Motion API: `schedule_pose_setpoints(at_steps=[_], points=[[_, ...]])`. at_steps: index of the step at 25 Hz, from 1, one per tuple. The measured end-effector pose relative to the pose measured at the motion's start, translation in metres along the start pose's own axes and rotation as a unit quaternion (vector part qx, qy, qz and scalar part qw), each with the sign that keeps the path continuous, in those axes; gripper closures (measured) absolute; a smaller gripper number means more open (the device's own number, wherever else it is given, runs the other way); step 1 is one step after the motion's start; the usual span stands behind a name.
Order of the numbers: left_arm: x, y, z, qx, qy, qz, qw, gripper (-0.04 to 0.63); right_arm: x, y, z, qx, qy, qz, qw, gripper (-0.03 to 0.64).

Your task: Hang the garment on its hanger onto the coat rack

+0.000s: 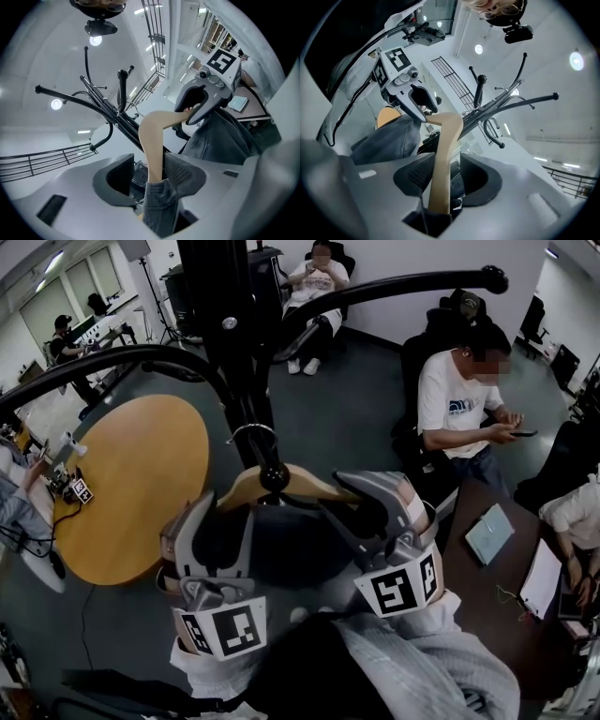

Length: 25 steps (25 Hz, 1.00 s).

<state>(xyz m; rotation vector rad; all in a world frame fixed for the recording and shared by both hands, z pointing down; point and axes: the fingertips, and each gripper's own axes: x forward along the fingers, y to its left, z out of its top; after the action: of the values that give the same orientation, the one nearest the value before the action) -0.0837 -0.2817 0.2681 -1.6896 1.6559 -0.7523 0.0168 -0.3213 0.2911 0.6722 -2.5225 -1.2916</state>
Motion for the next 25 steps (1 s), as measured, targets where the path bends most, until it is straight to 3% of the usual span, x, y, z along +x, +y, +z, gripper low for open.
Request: schedule_pose_setpoints(at_steps=[6, 11, 14, 18, 20, 22, 25], points=[[-0.012, -0.003, 0.012, -0.053, -0.03, -0.005, 0.9981, 0.407, -0.019, -0.001, 0.012, 0.066, -0.035, 0.001, 0.997, 0.468], [-0.022, -0.006, 0.024, -0.1, -0.056, 0.011, 0.9933, 0.407, -0.036, -0.013, 0.02, 0.108, -0.05, -0.046, 0.992, 0.469], [-0.024, -0.011, 0.027, -0.176, -0.064, 0.014, 0.9823, 0.408, -0.046, -0.014, 0.014, 0.132, -0.041, -0.073, 0.988, 0.472], [-0.026, -0.03, 0.026, -0.283, -0.065, -0.012, 0.9569, 0.411, -0.053, -0.006, -0.009, 0.162, 0.019, -0.103, 0.981, 0.524], [-0.024, -0.037, 0.027, -0.307, -0.053, -0.016, 0.9503, 0.478, -0.058, -0.008, -0.015, 0.188, 0.037, -0.123, 0.974, 0.601], [-0.021, -0.042, 0.03, -0.32, -0.046, -0.017, 0.946, 0.558, -0.064, -0.012, -0.017, 0.219, 0.037, -0.137, 0.965, 0.614], [-0.018, -0.049, 0.036, -0.337, -0.047, -0.022, 0.9402, 0.587, -0.073, -0.017, -0.018, 0.259, 0.036, -0.158, 0.952, 0.615]])
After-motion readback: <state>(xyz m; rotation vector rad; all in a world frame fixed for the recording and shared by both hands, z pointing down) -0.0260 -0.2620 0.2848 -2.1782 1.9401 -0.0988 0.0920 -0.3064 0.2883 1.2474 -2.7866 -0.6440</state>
